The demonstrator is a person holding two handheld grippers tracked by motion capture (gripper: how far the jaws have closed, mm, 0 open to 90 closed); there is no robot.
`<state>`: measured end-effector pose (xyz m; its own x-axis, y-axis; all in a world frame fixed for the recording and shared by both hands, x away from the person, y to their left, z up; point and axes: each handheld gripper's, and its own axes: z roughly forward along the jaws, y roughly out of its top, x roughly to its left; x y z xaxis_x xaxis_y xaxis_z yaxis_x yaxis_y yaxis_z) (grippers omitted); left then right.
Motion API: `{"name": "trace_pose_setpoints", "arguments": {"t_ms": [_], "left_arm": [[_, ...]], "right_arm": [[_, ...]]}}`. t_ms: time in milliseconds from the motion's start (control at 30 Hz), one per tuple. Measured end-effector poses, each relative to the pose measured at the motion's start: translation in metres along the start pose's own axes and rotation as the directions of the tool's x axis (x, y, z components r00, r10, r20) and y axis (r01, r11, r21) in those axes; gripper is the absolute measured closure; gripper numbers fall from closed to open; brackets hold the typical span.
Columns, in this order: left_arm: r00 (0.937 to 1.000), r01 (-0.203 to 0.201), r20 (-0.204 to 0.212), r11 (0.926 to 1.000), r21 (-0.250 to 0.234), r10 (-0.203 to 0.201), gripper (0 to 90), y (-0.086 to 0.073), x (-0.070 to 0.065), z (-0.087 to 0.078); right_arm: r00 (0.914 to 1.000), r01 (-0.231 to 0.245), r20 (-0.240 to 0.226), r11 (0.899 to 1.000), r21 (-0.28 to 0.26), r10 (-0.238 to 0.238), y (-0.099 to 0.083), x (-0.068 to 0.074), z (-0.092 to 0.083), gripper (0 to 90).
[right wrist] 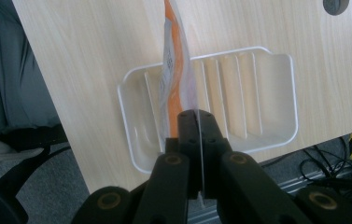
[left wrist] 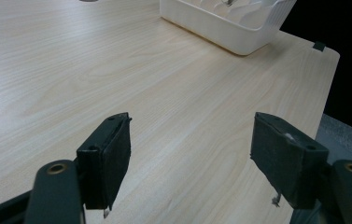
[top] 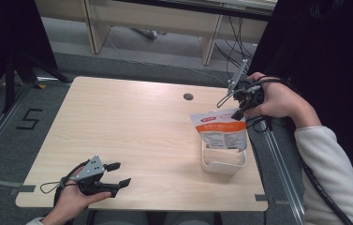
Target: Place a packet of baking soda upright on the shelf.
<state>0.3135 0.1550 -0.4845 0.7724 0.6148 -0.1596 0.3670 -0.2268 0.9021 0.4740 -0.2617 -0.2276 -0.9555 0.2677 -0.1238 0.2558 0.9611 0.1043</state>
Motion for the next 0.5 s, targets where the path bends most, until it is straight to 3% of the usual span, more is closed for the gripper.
{"name": "trace_pose_setpoints", "arguments": {"t_ms": [500], "left_arm": [[1.0,0.006,0.001,1.0,-0.002,-0.006,28.1,-0.0002,0.0001,0.0001]], "right_arm": [[1.0,0.002,0.005,1.0,0.022,-0.002,0.0013,-0.0004,0.0041,90.0]]}}
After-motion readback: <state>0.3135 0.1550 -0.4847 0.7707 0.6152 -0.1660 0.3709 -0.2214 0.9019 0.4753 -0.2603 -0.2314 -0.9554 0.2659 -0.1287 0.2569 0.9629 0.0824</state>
